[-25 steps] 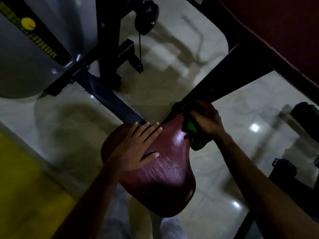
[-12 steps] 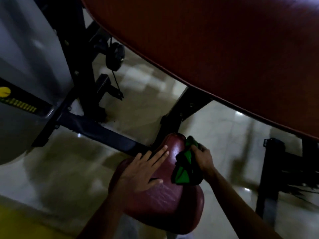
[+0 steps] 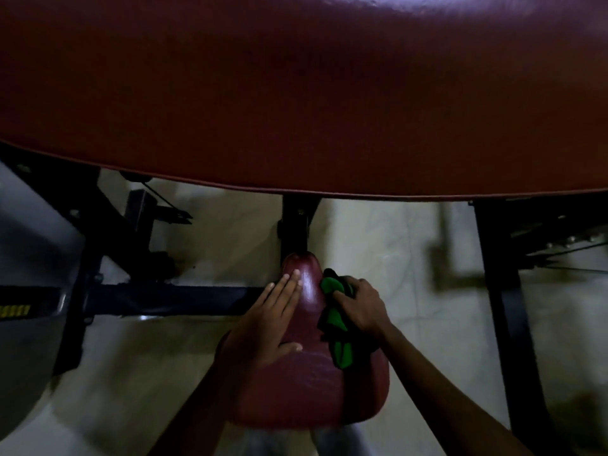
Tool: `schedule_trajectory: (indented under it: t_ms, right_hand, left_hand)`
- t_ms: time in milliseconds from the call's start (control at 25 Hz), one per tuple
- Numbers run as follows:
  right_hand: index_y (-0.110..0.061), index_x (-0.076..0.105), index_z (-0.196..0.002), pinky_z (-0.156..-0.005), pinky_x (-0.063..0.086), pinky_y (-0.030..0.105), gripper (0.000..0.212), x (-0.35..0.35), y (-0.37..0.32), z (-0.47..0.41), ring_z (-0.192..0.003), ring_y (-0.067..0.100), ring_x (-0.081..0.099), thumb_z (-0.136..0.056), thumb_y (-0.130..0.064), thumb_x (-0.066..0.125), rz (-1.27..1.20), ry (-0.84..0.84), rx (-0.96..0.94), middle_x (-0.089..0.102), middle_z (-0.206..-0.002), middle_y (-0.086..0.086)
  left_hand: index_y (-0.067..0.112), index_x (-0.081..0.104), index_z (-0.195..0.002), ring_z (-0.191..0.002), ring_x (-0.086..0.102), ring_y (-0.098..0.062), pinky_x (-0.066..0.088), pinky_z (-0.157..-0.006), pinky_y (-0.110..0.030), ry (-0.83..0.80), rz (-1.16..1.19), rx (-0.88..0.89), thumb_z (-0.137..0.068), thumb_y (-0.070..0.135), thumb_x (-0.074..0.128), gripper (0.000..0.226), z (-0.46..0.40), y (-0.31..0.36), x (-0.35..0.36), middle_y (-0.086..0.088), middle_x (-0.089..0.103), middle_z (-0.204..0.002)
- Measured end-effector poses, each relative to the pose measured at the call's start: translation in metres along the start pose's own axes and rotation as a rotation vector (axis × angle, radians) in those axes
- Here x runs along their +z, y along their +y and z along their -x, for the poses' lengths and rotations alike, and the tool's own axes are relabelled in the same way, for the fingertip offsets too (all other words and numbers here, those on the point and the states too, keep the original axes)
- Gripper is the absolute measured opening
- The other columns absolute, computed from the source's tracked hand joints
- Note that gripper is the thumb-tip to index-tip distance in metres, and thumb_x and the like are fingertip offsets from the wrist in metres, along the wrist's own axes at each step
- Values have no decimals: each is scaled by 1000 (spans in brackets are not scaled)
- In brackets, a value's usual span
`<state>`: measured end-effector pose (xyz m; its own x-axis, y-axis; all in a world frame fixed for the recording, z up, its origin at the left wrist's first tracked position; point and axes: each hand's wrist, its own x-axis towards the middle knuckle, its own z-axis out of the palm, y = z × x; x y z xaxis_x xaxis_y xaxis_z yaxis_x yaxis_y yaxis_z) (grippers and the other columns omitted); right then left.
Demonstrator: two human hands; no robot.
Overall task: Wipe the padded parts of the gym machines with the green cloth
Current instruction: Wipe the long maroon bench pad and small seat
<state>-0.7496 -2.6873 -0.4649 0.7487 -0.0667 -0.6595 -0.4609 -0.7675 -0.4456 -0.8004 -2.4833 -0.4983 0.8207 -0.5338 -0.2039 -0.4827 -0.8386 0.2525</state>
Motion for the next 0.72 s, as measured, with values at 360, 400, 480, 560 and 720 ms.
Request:
schedule_trajectory:
  t_ms: [360, 400, 480, 560, 720]
  right_hand:
    - [-26, 63, -120, -82, 43, 28, 36, -9, 9, -11, -108, 27, 57, -86, -33, 57, 13, -85, -55, 62, -120, 10]
    - [-28, 63, -120, -81, 43, 28, 36, -14, 18, -10, -108, 26, 58, -85, -34, 57, 76, -134, -38, 62, -120, 8]
    - [-29, 63, -120, -78, 43, 27, 37, -17, 23, -10, -107, 25, 58, -84, -34, 56, 132, -155, -1, 62, -121, 6]
    - [-29, 63, -120, -76, 43, 27, 38, -10, 18, -11, -105, 26, 59, -83, -36, 56, 75, -97, 22, 62, -118, 7]
    - [-30, 62, -119, -78, 44, 29, 36, -4, 12, -10, -106, 27, 58, -84, -38, 56, 48, -60, 12, 62, -116, 7]
  left_hand:
    - [-7, 28, -142, -139, 29, -36, 27, -109, -46, -15, -199, 165, -73, 72, 56, 109, -5, -6, -5, -24, 26, -151]
    - [-6, 29, -142, -138, 30, -36, 26, -109, -46, -16, -213, 202, -65, 71, 64, 114, -11, -5, -8, -23, 28, -150]
    - [-4, 30, -141, -136, 31, -37, 26, -111, -47, -18, -222, 264, -56, 70, 71, 120, -20, -6, -12, -24, 33, -148]
    - [-4, 32, -140, -135, 32, -38, 33, -110, -50, -34, -211, 313, -59, 73, 66, 118, -26, -12, -12, -25, 36, -146]
    - [-5, 32, -143, -138, 29, -38, 25, -112, -49, -82, -194, 426, -80, 74, 37, 102, -32, -23, -6, -24, 31, -150]
